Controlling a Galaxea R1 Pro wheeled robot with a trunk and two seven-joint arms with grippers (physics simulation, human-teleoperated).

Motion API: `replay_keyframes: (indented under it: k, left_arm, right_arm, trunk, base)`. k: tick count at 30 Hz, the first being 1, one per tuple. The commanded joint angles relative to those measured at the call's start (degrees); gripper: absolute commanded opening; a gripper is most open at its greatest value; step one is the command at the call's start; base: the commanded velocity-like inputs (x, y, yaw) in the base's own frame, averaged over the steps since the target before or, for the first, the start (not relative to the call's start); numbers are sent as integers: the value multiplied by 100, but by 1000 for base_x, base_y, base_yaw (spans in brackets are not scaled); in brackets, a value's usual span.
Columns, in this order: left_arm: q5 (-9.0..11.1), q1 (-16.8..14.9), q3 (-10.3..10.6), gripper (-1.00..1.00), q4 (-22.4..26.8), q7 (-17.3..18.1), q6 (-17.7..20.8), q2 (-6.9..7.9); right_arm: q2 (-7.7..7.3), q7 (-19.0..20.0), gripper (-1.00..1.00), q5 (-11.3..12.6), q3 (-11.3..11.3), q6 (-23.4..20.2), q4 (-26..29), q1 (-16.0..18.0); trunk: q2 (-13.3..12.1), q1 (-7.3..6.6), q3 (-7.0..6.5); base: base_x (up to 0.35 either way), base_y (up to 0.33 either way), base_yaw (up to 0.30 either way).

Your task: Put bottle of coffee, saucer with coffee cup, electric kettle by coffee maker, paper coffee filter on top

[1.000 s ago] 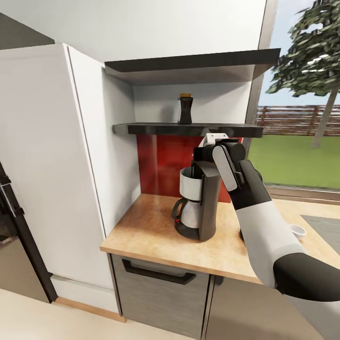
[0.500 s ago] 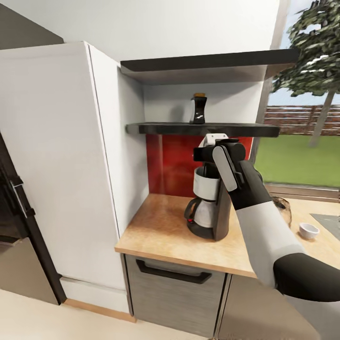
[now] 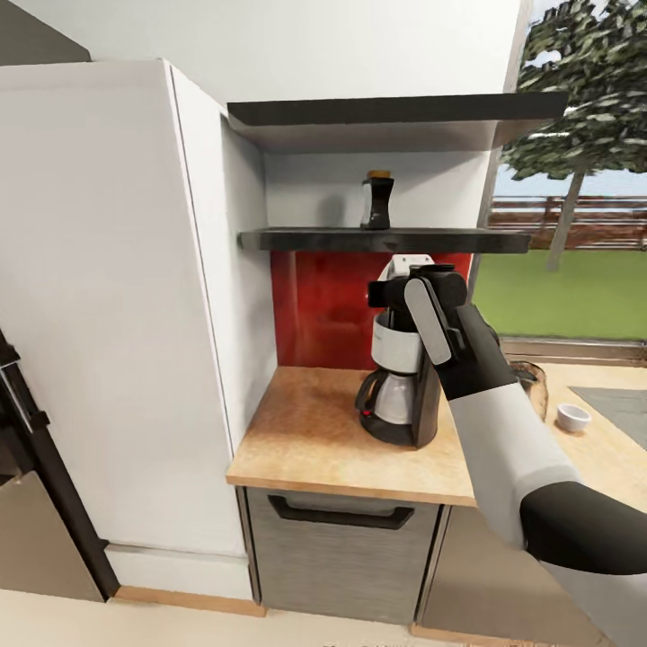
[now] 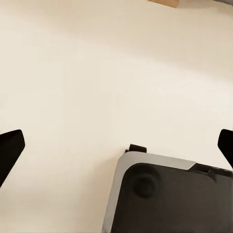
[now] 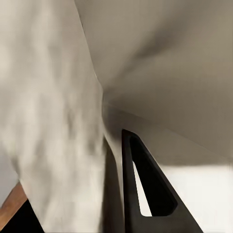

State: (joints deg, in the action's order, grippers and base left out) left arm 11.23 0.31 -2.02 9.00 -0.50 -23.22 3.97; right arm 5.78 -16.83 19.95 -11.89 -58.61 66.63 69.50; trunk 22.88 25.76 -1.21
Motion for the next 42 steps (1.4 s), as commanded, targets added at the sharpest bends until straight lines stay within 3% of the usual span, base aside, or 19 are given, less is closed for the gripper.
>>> replay_keyframes:
  k: [1,18,42]
  left_arm:
    - [-7,4,-18,100,5,-3,-7,-1]
    - [-7,3,-18,100,5,-3,-7,-1]
    - [-7,0,-18,100,5,-3,-7,-1]
  right_arm:
    - [2,-66,-100,62,-6,-10,-1,3]
    - [2,-66,-100,62,-6,-10,-1,-7]
    - [2,-66,-100,53,-6,-10,12,-15]
  trunk:
    - [4,2,9]
    - [4,2,119]
    - [4,2,223]
  base:
    - [0,291,-207]
    - [0,90,-203]
    - [0,0,-15]
